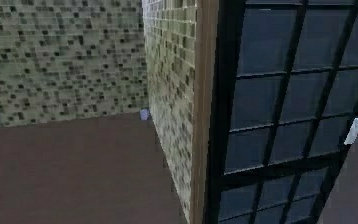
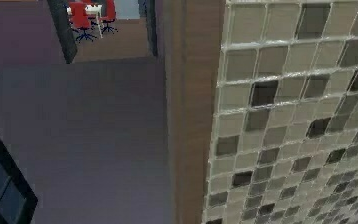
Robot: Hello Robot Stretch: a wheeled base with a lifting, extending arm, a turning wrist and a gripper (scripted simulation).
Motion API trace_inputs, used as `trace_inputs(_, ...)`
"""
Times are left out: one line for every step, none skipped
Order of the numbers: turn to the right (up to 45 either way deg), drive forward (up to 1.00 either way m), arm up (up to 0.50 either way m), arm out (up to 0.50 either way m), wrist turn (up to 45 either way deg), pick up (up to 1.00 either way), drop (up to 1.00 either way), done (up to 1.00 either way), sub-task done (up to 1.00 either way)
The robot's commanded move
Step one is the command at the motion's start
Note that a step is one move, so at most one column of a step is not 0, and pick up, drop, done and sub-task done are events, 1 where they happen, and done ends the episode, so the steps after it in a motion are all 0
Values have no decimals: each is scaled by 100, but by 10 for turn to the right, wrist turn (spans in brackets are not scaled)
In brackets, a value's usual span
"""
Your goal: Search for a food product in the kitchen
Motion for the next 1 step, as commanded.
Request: trace_inputs(0,35,0,0,0,0,0,0,0)
